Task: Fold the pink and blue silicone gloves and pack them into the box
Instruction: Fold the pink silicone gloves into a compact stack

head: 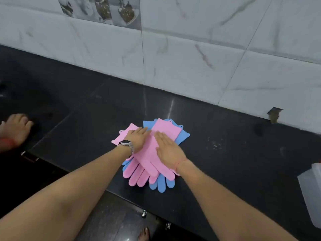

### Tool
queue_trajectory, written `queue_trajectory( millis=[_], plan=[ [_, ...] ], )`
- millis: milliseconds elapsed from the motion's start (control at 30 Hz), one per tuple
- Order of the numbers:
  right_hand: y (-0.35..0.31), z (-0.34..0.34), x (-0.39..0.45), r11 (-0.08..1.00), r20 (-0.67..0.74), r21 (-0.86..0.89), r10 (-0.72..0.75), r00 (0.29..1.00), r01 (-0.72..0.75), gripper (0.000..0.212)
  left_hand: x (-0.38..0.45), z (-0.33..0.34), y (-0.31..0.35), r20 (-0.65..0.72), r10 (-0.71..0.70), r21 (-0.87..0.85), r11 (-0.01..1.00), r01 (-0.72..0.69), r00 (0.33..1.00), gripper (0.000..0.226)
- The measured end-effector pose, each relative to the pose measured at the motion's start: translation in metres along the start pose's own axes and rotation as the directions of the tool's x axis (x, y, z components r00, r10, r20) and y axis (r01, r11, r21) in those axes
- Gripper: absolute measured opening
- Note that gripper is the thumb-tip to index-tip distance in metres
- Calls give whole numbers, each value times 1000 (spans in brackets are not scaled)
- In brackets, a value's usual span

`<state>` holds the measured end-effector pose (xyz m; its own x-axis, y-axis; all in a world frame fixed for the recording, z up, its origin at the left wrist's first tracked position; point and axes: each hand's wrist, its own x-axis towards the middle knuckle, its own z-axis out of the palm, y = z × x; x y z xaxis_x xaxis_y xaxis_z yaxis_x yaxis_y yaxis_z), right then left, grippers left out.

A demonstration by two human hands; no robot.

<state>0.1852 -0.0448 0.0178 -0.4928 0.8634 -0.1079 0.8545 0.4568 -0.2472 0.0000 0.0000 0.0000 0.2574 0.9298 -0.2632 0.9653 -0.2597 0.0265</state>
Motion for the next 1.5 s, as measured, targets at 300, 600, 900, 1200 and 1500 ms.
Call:
queue_trajectory(
  millis=[300,600,900,1200,1500],
  plan=[
    [-18,33,-10,999,177,38,0,984,-7,56,14,-9,-5,-100,64,166,985,-47,993,22],
    [-54,-7,-25,503,199,744,461,865,-439,58,-13,-59,20,-92,135,34,991,-132,987,19],
    [11,-44,-64,-684,469,718,337,816,-130,36,-69,-95,139,-81,312,75,949,-306,947,19],
    [96,-55,-118,-546,374,838,557,742,-12,27,-78,-62,242,-217,393,-257,860,-441,893,37],
    [162,-5,-167,-299,415,910,658,628,-288,36,-72,8,275,2,534,-396,777,-490,845,49]
  ],
)
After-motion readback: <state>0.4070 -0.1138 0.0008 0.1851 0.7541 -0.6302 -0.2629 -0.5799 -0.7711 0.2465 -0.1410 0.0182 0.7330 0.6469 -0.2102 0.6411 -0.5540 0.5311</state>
